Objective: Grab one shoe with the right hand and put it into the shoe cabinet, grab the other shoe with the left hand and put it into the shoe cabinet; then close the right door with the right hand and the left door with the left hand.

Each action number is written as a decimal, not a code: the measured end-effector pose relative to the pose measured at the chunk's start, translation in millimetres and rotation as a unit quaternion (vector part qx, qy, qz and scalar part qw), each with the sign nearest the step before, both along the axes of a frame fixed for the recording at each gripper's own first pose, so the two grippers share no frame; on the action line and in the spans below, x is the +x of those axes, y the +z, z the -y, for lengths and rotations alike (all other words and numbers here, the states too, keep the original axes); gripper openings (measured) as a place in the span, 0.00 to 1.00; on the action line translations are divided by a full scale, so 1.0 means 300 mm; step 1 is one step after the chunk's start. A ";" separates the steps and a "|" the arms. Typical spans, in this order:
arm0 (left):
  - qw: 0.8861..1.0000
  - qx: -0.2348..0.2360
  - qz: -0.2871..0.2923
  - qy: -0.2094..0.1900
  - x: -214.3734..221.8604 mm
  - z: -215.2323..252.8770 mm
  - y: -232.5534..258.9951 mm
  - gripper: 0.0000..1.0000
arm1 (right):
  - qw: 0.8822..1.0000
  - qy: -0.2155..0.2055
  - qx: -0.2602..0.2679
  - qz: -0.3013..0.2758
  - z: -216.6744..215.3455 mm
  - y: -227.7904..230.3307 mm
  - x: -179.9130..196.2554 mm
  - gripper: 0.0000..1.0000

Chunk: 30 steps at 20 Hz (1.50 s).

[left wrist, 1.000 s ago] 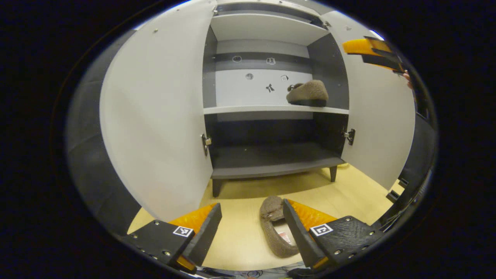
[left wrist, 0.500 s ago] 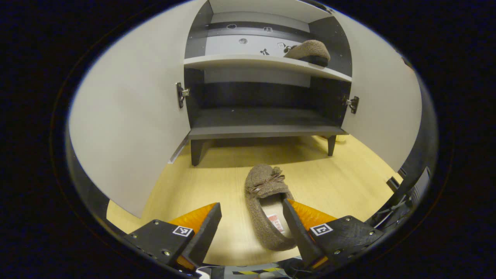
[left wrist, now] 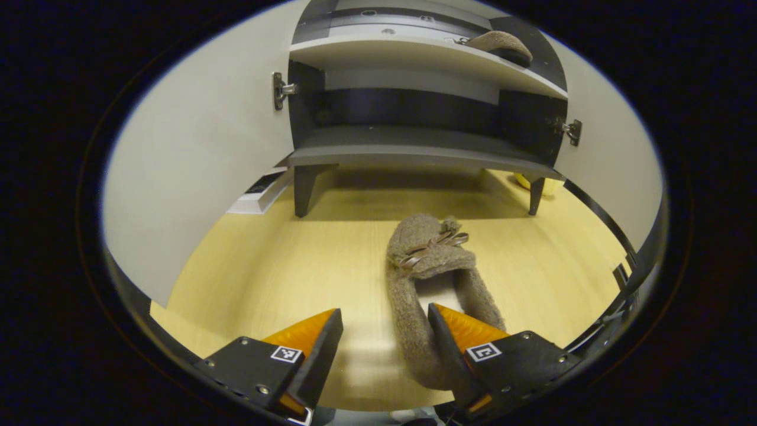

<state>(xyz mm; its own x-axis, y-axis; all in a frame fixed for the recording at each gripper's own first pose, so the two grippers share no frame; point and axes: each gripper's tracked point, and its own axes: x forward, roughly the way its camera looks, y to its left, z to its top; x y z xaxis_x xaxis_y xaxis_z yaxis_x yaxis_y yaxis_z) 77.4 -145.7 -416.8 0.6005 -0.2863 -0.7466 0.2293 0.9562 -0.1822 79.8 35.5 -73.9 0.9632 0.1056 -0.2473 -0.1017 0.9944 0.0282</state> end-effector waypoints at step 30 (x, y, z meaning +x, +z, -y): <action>0.998 -0.049 0.025 -0.018 -0.051 -0.066 0.181 0.00 | 0.999 0.030 -0.012 -0.028 -0.072 -0.032 -0.061 0.98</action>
<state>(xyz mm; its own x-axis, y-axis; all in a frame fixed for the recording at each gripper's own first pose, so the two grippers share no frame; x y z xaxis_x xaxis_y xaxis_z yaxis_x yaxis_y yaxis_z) 62.1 -126.0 -362.5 0.6239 -0.3794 -0.6832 0.2749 0.9249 -0.2626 61.5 57.0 -83.4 0.9401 0.1560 -0.3033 -0.1602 0.9870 0.0109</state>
